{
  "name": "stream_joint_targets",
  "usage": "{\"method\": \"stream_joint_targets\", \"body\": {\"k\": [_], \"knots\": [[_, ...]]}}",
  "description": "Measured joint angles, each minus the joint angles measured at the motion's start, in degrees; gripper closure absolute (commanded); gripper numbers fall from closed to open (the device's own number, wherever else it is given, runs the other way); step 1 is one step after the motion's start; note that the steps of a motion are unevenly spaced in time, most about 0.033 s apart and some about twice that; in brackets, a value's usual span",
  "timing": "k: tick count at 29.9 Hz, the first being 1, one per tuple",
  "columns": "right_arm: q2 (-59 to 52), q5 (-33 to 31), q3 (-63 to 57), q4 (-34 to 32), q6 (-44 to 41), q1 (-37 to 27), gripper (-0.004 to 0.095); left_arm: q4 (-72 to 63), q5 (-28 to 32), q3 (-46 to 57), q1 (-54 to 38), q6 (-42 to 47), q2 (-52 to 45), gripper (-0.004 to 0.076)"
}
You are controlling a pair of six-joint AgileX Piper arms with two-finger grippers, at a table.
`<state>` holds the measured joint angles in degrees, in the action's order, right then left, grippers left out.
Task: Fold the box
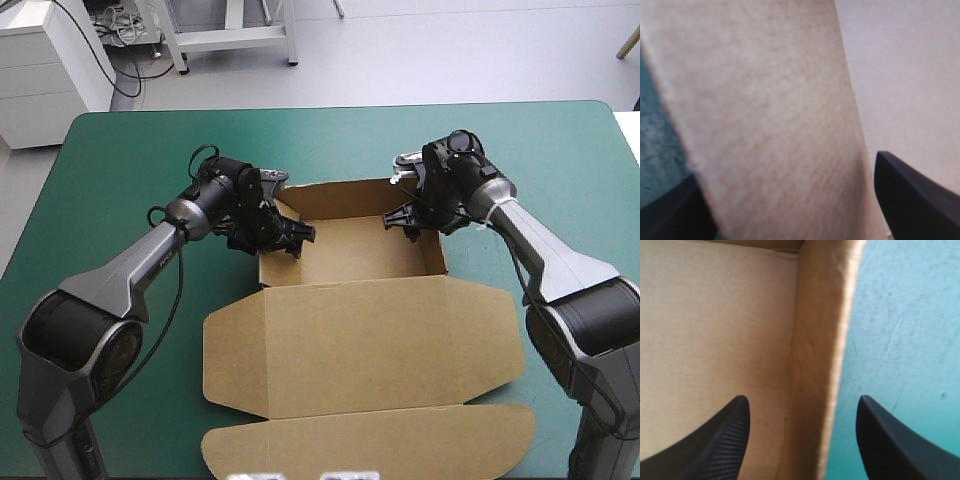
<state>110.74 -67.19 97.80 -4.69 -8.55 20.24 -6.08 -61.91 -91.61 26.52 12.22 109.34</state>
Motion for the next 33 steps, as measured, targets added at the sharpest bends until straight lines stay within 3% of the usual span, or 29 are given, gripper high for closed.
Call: {"method": "stream_joint_targets", "body": {"k": [8, 14, 18, 23, 33], "knots": [[-0.22, -0.58, 5.92, 0.0, 0.04, 0.0, 0.0331, 6.08, -7.78, -11.13, 0.0, 0.0, 0.0, 0.0157], [-4.79, -0.7, 10.56, -0.08, 0.18, 0.0, 0.0334, 7.73, -9.12, -23.77, 0.0, 0.0, -0.12, 0.0183], [-9.65, -1.24, 11.02, -1.62, 1.81, 0.06, 0.0334, 7.73, -9.53, -29.36, 0.0, 0.0, -1.52, 0.0339], [-13.71, -1.69, 11.02, -2.81, 2.43, 0.06, 0.0334, 7.73, -9.87, -30.8, 0.0, -0.81, -6.55, 0.0729], [-14.73, -1.94, 10.45, -1.51, 1.09, 0.06, 0.0334, 8.14, -9.94, -30.83, 0.0, -6.44, -21.15, 0.0731]]}}
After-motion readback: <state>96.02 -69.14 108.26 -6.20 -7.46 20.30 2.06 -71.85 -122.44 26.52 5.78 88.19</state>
